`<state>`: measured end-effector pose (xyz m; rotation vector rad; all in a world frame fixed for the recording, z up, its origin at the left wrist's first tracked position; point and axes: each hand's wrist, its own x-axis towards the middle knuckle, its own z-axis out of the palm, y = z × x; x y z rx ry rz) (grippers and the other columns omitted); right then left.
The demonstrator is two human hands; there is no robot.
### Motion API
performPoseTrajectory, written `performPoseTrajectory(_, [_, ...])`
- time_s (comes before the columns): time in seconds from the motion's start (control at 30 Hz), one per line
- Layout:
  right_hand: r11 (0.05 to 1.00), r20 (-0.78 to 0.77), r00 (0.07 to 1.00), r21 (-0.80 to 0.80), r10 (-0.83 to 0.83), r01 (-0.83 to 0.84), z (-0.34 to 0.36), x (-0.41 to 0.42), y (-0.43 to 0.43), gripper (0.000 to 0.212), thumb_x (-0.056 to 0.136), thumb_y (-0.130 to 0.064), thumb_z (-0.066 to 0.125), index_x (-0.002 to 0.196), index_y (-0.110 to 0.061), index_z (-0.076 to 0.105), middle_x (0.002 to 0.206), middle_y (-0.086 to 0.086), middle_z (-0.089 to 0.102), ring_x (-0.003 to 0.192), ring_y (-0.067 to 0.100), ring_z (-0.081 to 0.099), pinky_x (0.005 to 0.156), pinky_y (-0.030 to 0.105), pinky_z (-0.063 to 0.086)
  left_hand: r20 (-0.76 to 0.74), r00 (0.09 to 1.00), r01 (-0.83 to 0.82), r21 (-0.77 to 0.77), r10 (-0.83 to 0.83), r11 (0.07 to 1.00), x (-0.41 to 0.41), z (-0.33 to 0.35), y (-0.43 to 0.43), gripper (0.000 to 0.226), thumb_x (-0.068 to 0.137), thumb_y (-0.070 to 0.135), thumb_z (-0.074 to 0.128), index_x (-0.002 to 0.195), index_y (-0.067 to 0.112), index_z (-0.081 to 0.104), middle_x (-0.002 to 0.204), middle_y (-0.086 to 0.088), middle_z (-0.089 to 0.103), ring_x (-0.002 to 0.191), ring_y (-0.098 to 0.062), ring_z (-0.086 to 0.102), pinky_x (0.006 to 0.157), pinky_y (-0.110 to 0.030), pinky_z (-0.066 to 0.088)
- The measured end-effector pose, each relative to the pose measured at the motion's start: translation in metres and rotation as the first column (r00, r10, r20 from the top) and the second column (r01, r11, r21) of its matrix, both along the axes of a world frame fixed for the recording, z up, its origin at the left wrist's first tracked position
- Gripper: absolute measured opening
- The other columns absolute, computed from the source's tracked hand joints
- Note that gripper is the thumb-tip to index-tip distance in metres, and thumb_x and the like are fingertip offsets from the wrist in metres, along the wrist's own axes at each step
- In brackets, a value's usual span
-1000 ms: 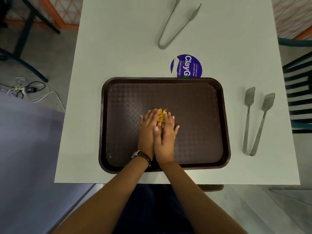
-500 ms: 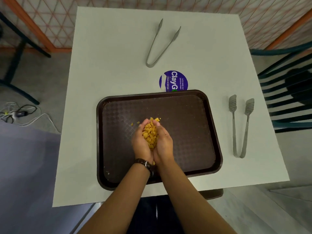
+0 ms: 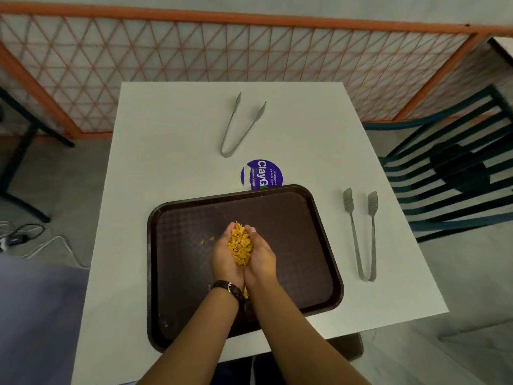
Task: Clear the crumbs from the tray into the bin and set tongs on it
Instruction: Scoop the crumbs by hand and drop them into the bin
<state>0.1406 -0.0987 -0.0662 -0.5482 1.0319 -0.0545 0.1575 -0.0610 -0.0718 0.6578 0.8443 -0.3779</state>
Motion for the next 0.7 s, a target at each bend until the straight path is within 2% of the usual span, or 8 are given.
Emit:
performPoseTrajectory(0.13, [1.0, 0.008, 1.0, 0.022, 0.006, -0.006, -0.002, -0.004, 0.0, 0.011, 0.09, -0.008, 0.058, 0.09, -0.002, 0.067, 0.086, 0.016, 0.072, 0.078, 0.025, 0.07, 0.074, 0.035, 0.058, 0.021, 1.0, 0.012, 0.0, -0.012, 1.0, -0.005, -0.003, 0.0, 0.019, 0.093, 0.016, 0.046, 0.095, 0.012, 0.065, 0.098, -0.011, 0.065, 0.086, -0.021, 0.063, 0.082, -0.033, 0.051])
performPoseTrajectory(0.27, [0.999, 0.03, 0.999, 0.023, 0.034, -0.034, -0.002, -0.015, -0.004, 0.011, 0.09, -0.007, 0.058, 0.089, -0.002, 0.069, 0.079, 0.013, 0.074, 0.071, 0.022, 0.072, 0.071, 0.032, 0.059, 0.042, 0.999, -0.012, 0.012, 0.011, 1.0, -0.017, -0.009, -0.005, 0.02, 0.092, 0.016, 0.046, 0.096, 0.013, 0.065, 0.099, -0.01, 0.066, 0.074, -0.015, 0.07, 0.07, -0.027, 0.057])
performPoseTrajectory(0.33, [0.999, 0.033, 0.999, 0.014, 0.039, -0.039, -0.002, -0.023, -0.009, 0.012, 0.089, -0.007, 0.06, 0.093, -0.001, 0.069, 0.082, 0.014, 0.074, 0.073, 0.022, 0.072, 0.071, 0.032, 0.059, 0.052, 0.998, -0.027, 0.01, 0.026, 1.0, -0.024, -0.008, -0.011, 0.019, 0.092, 0.014, 0.047, 0.097, 0.011, 0.065, 0.091, -0.008, 0.069, 0.066, -0.013, 0.07, 0.061, -0.025, 0.058])
performPoseTrajectory(0.4, [0.999, 0.049, 0.998, -0.001, 0.047, -0.047, -0.002, -0.034, -0.018, 0.014, 0.087, -0.007, 0.061, 0.096, 0.0, 0.069, 0.082, 0.013, 0.074, 0.073, 0.021, 0.072, 0.069, 0.031, 0.059, 0.07, 0.997, -0.031, 0.026, 0.029, 0.999, -0.035, -0.006, -0.02, 0.02, 0.092, 0.013, 0.048, 0.1, 0.01, 0.066, 0.08, -0.005, 0.072, 0.065, -0.014, 0.07, 0.057, -0.024, 0.056])
performPoseTrajectory(0.53, [0.999, 0.089, 0.995, -0.014, 0.053, -0.052, 0.0, -0.062, -0.048, 0.016, 0.087, -0.01, 0.063, 0.098, 0.0, 0.069, 0.079, 0.01, 0.075, 0.072, 0.019, 0.072, 0.062, 0.027, 0.057, 0.112, 0.994, -0.022, 0.065, 0.015, 0.998, -0.063, -0.002, -0.049, 0.019, 0.091, 0.015, 0.05, 0.098, 0.012, 0.067, 0.096, -0.007, 0.07, 0.084, -0.018, 0.067, 0.078, -0.029, 0.055])
performPoseTrajectory(0.63, [0.999, 0.149, 0.988, 0.007, 0.03, -0.032, -0.005, -0.093, -0.081, 0.014, 0.088, -0.01, 0.061, 0.094, -0.001, 0.07, 0.082, 0.012, 0.072, 0.073, 0.02, 0.07, 0.067, 0.03, 0.057, 0.132, 0.991, -0.011, 0.066, 0.003, 0.998, -0.095, 0.004, -0.082, 0.019, 0.092, 0.015, 0.048, 0.094, 0.012, 0.067, 0.095, -0.009, 0.067, 0.077, -0.016, 0.068, 0.076, -0.028, 0.055])
performPoseTrajectory(0.7, [0.999, 0.171, 0.985, 0.001, 0.036, -0.036, -0.009, -0.121, -0.109, 0.013, 0.087, -0.01, 0.061, 0.092, -0.001, 0.07, 0.082, 0.012, 0.071, 0.074, 0.02, 0.069, 0.07, 0.031, 0.056, 0.149, 0.989, -0.011, 0.037, 0.006, 0.999, -0.125, 0.007, -0.11, 0.02, 0.092, 0.015, 0.047, 0.096, 0.01, 0.066, 0.093, -0.009, 0.066, 0.077, -0.017, 0.067, 0.08, -0.029, 0.054])
